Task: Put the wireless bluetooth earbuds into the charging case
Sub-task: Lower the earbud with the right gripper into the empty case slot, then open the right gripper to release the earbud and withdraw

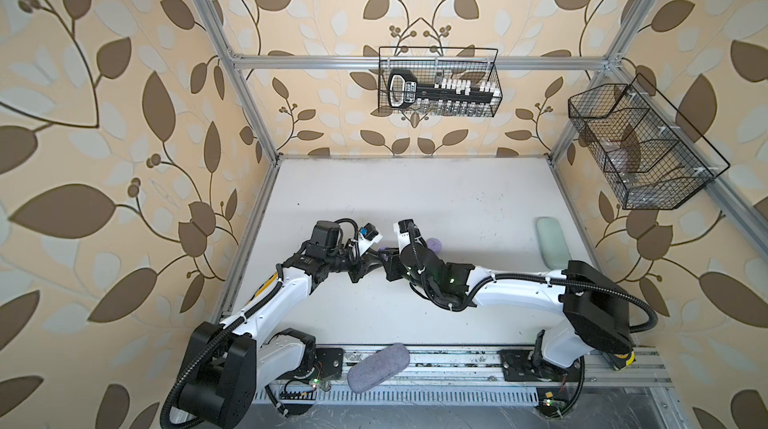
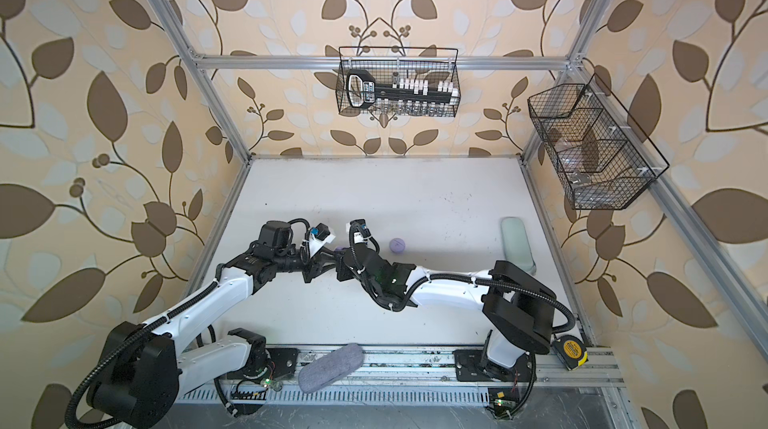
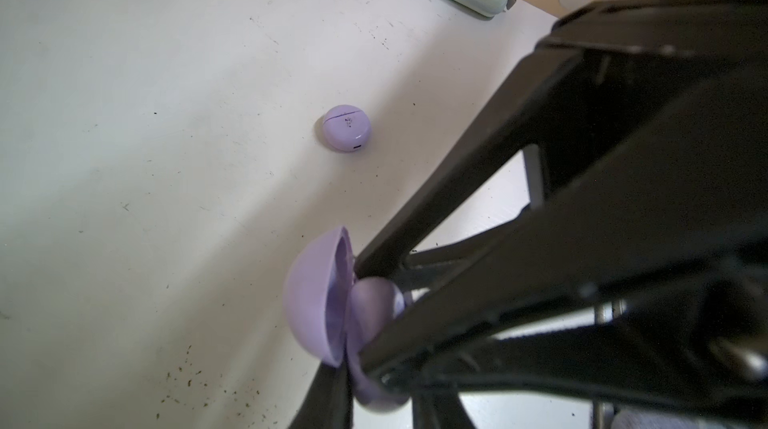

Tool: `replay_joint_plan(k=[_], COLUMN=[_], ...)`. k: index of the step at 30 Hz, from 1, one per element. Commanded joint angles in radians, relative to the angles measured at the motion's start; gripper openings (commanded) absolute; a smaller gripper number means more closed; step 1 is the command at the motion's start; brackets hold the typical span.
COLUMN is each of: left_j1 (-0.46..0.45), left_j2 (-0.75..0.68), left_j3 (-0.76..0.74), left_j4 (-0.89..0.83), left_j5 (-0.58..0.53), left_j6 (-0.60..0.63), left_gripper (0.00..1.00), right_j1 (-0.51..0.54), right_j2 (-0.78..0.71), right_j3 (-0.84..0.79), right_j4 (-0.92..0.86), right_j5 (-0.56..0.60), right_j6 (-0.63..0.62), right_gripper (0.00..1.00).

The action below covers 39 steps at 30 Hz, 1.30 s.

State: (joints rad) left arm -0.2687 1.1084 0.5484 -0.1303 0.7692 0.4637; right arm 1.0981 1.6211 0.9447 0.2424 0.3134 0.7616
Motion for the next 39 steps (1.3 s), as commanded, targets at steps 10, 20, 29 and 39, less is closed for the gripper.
replay_joint_plan(k=[10,20,29,39], left_j1=[-0.007,-0.007,-0.007,-0.008], left_j2=[0.007,0.005,0.007,0.007], left_j3=[0.033,0.032,0.034,0.033], left_j4=[0.035,0.034,0.032,0.031], left_j5=[0.019,0.019,0.017,0.019], left_j6=[-0.002,0.000,0.000,0.001], left_gripper=[0.09,0.09,0.09,0.09], right_j1=[-0.019,-0.023,-0.035,-0.055], right_j2=[-0.016,-0.022,-0.057,-0.097], right_j3=[0.030,0.048,0.038,0.024], right_j4=[-0.019,-0.034,-0.048,-0.077], right_j5=[-0.042,-0.051,-0.043,-0.034], right_j6=[-0.025,-0.039,-0.044,-0.043], right_gripper=[0.27,0.29,0.29,0.29])
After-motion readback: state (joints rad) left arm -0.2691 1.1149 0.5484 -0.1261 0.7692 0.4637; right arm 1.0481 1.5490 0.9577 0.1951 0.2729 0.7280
